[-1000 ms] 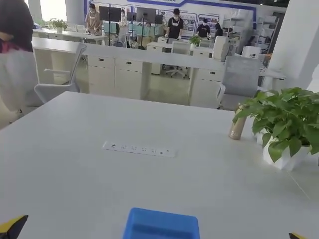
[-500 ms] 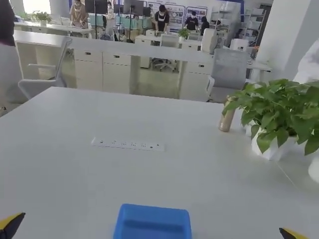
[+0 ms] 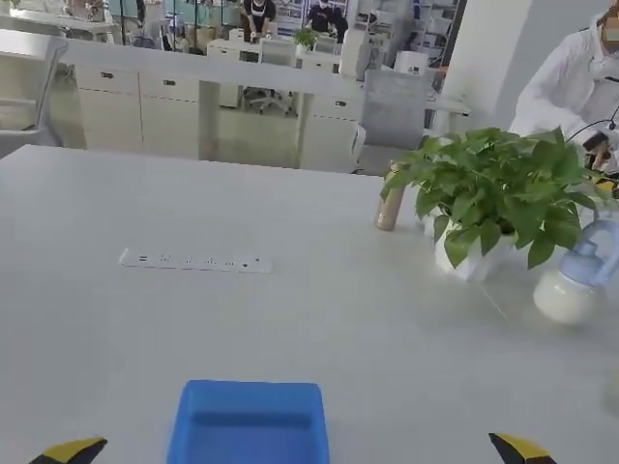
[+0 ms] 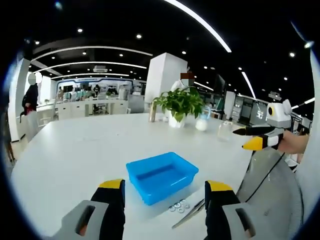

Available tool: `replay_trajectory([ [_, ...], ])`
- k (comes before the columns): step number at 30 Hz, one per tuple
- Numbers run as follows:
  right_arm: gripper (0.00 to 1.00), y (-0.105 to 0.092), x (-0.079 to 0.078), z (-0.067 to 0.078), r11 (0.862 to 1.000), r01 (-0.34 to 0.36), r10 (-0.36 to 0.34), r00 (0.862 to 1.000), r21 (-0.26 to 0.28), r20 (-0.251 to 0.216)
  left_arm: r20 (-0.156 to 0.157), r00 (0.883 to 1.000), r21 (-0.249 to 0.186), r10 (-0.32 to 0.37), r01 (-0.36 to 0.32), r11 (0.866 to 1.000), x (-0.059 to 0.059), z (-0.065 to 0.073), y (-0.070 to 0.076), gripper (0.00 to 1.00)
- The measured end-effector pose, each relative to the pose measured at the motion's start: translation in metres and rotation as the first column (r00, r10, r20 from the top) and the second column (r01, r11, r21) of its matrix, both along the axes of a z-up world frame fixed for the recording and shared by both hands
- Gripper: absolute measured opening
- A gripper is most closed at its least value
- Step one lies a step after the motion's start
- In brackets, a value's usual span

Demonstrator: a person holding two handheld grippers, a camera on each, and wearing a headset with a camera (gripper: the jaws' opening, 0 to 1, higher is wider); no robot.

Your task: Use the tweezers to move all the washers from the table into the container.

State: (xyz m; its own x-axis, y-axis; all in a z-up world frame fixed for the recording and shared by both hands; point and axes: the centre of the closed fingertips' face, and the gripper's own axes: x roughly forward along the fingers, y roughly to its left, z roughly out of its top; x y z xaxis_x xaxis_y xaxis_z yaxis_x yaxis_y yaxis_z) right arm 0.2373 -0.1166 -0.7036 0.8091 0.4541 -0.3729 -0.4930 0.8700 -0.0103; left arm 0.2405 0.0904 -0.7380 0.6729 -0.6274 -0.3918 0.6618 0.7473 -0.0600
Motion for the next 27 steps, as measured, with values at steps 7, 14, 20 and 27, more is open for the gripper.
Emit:
replay_trajectory([
  [7, 0.68, 0.009, -0.008, -0.012, 0.998, -0.057, 0.056, 0.997, -0.026, -0.048, -0.127, 0.967, 0.178, -0.222, 0.242, 0.954, -0.015, -0.046, -0.013, 0.44],
  [14, 0.61, 0.019, -0.013, -0.019, 0.993, -0.107, 0.104, 0.992, -0.041, -0.075, -0.235, 0.915, 0.267, -0.327, 0.384, 0.884, -0.022, -0.076, -0.015, 0.32],
  [20, 0.58, 0.023, -0.015, -0.026, 0.989, -0.134, 0.128, 0.987, -0.066, -0.096, -0.303, 0.863, 0.382, -0.404, 0.499, 0.778, -0.025, -0.102, -0.016, 0.16],
  [27, 0.54, 0.025, -0.019, -0.033, 0.982, -0.162, 0.151, 0.982, -0.093, -0.116, -0.361, 0.821, 0.44, -0.441, 0.567, 0.696, -0.029, -0.121, -0.016, 0.07],
])
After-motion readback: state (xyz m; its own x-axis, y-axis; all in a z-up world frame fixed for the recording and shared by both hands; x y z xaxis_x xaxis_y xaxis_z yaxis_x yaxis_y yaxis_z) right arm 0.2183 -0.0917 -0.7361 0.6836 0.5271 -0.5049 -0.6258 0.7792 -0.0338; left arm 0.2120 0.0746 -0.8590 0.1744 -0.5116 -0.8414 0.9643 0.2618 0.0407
